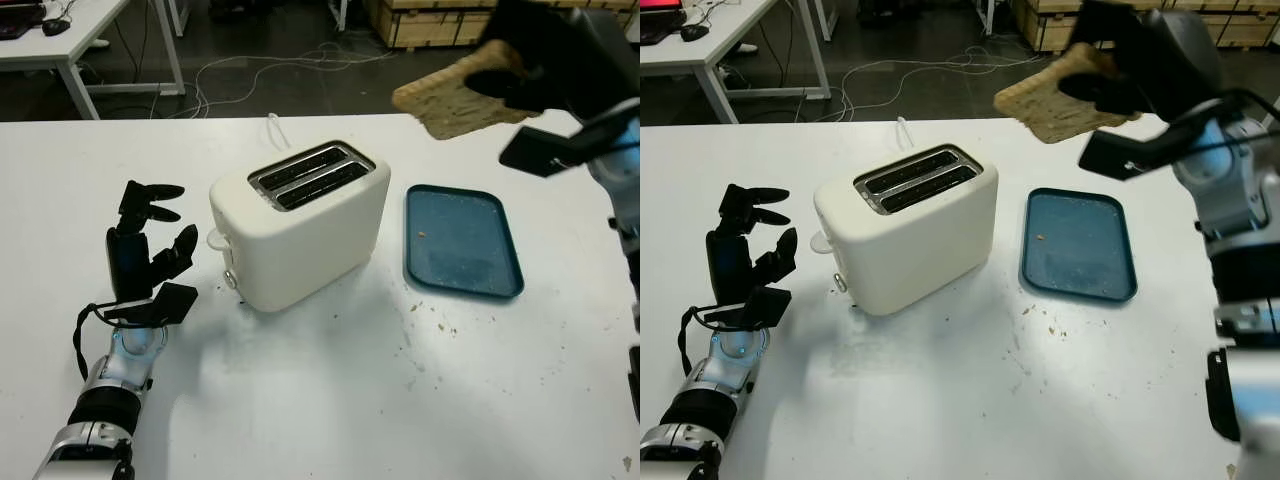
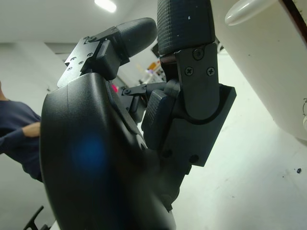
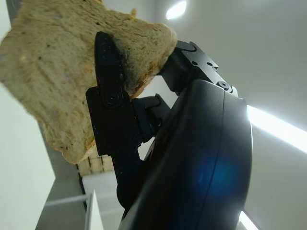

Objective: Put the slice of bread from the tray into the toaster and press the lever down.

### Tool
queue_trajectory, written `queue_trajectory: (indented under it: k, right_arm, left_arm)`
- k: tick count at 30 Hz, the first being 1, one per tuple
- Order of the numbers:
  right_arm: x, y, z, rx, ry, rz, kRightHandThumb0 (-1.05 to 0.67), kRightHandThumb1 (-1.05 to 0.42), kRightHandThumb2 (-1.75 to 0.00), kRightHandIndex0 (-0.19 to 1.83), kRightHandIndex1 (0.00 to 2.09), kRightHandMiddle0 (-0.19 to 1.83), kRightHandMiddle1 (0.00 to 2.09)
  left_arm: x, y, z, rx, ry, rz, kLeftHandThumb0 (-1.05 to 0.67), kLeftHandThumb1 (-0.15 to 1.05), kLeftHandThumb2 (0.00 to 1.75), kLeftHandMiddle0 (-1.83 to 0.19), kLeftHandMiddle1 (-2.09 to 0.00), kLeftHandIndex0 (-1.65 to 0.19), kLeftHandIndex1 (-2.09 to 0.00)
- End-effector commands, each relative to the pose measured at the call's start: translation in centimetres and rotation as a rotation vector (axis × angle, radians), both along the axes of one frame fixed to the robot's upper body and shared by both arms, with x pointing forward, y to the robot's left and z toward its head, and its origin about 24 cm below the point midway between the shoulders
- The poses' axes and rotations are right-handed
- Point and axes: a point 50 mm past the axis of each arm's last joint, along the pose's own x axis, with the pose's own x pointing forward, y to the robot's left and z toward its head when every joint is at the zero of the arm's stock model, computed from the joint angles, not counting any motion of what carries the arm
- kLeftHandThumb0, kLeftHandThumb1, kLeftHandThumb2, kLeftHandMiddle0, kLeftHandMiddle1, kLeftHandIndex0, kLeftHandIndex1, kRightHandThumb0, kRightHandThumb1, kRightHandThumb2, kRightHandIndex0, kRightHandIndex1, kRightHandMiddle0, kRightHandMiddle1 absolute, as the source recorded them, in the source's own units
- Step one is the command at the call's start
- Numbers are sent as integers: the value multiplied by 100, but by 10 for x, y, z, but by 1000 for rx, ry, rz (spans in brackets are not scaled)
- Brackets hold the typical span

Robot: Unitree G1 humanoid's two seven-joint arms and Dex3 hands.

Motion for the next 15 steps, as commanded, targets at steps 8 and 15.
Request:
queue_trajectory:
  k: [8,15]
  right_arm:
    - [20,34,29,113,129,229,-41,-92,-26,101,175,78,174]
    - [30,53,24,103,250,308,-56,-92,-29,106,175,85,175]
  left_arm:
    - [3,-2,5,-14,-24,-6,-105,92,56,-47,-146,-32,-124]
    - [3,-2,6,-9,-27,-6,-105,92,57,-47,-146,-32,-123]
